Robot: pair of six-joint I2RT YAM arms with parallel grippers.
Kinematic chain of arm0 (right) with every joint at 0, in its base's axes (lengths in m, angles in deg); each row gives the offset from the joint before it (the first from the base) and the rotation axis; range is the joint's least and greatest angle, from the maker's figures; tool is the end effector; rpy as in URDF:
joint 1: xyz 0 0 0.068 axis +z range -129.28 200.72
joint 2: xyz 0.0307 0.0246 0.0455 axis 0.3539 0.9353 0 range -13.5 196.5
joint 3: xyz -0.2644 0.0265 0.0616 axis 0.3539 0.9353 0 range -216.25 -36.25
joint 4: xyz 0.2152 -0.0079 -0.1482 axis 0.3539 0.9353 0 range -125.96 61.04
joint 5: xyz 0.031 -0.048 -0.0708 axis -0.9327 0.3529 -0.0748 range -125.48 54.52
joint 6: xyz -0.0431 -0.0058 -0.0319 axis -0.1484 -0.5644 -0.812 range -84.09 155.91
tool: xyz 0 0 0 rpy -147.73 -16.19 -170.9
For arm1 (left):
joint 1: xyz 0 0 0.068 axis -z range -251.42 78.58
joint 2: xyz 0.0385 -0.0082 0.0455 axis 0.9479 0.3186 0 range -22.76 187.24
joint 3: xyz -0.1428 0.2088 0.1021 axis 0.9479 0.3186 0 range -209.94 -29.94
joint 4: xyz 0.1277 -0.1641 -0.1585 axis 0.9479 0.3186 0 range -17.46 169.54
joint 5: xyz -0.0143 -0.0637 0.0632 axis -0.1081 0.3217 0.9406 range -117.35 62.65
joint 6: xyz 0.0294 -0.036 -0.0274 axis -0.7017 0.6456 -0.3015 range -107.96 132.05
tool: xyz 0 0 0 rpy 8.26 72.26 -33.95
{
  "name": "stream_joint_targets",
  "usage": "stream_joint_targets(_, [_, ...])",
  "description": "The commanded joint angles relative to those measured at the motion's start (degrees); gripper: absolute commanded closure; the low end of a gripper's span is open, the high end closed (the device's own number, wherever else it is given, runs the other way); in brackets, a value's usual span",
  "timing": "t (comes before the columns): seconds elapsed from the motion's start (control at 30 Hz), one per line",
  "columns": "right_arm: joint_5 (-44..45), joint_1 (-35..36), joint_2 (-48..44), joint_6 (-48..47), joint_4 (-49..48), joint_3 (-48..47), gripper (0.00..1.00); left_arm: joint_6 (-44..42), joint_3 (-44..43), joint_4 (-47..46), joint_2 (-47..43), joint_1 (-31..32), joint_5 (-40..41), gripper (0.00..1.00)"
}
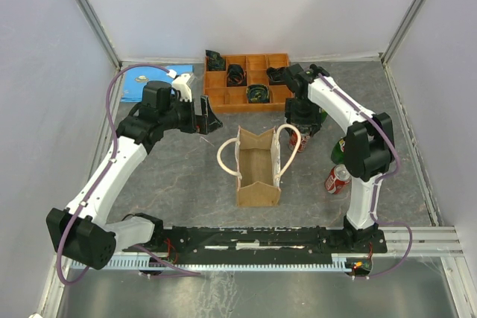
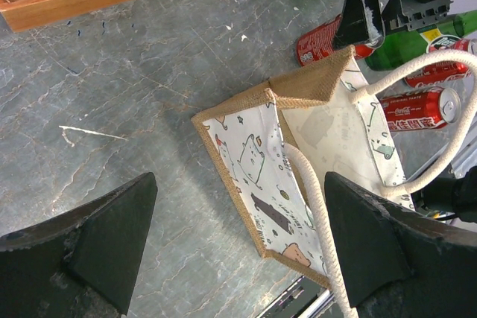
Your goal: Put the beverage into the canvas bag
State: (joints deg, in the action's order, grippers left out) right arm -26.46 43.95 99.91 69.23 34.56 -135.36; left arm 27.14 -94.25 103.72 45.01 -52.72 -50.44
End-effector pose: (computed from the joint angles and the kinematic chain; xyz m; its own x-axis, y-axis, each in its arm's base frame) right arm 0.3578 0.1474 0.2446 -0.9715 0.1735 -0.1613 0.1882 0.9788 -0.0809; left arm 0.2381 -0.0954 0.3423 -0.6762 -0.0241 -0.7363 0.4396 0.7888 -0.4295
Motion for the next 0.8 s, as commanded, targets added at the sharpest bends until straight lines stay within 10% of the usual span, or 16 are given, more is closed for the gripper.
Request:
stream_joint_targets(0.0, [-1.56, -0.01, -3.74, 0.43, -0.31, 0.58, 0.25, -1.64, -0.37, -1.51, -0.44, -0.29, -2.03, 0.01])
stream_joint_targets(0.53, [-4.09, 0.07, -3.64, -0.10, -1.04, 2.05, 0.13, -1.97, -0.20, -1.43, -0.36, -0.24, -2.57, 0.02])
stream_joint_targets(0.77, [-3.40, 0.06, -4.35, 0.34, -0.42, 1.78, 0.28, -2.04, 0.02, -1.44, -0.61, -0.27, -2.54, 0.02])
